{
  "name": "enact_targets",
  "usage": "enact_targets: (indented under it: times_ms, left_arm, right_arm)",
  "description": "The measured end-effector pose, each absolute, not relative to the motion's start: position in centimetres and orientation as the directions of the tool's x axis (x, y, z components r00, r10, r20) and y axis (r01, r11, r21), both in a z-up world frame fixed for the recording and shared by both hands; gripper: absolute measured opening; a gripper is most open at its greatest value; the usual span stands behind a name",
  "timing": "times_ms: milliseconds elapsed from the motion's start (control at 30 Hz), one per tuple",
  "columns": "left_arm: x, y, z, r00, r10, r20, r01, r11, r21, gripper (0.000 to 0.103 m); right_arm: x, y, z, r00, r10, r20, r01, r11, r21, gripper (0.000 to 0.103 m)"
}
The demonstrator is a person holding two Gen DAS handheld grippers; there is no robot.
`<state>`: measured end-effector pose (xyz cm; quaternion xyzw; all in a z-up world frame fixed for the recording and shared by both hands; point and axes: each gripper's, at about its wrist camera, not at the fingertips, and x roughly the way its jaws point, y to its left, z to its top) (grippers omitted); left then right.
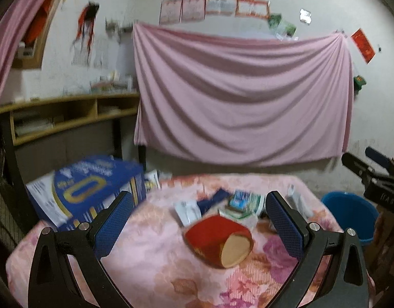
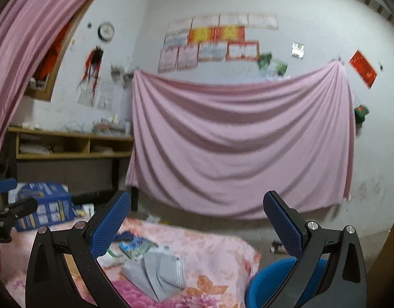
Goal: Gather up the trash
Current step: 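Grasp the red paper cup with the left tool while the right tool grasps the grey mesh cloth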
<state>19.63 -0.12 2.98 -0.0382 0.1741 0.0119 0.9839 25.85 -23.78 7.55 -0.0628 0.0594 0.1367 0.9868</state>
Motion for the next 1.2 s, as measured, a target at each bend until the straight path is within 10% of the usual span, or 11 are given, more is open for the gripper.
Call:
enact_targets:
  times_ms: [467,933,1200]
  left_arm:
    - [26.0,-1.7,-1.9,0.769,-0.070,-0.636,0.021,0.996,-0.084,0.100]
    - [28.7,-0.8,-2.9,0.683,-0.157,-0.713,0.010,0.978,-0.207,0.067]
    - [28.1,-1.2,-2.3,0.701,-0.158,-0.695,0.033,0.981,-0.190,0.039]
  right_arm:
    - [32.1,-22.4,1.3,0.729,0.329,-0.600,-0.478,0.872,-0.103,0.103]
    - [34.3,-18.9,-1.3,0.610,0.308,-0.730,-0.603,0.778,-0.176,0.103]
    - [34.7,-19.2,-1.6,0.533,0.355,-0.768,-0.626,0.776,-0.076,0.073]
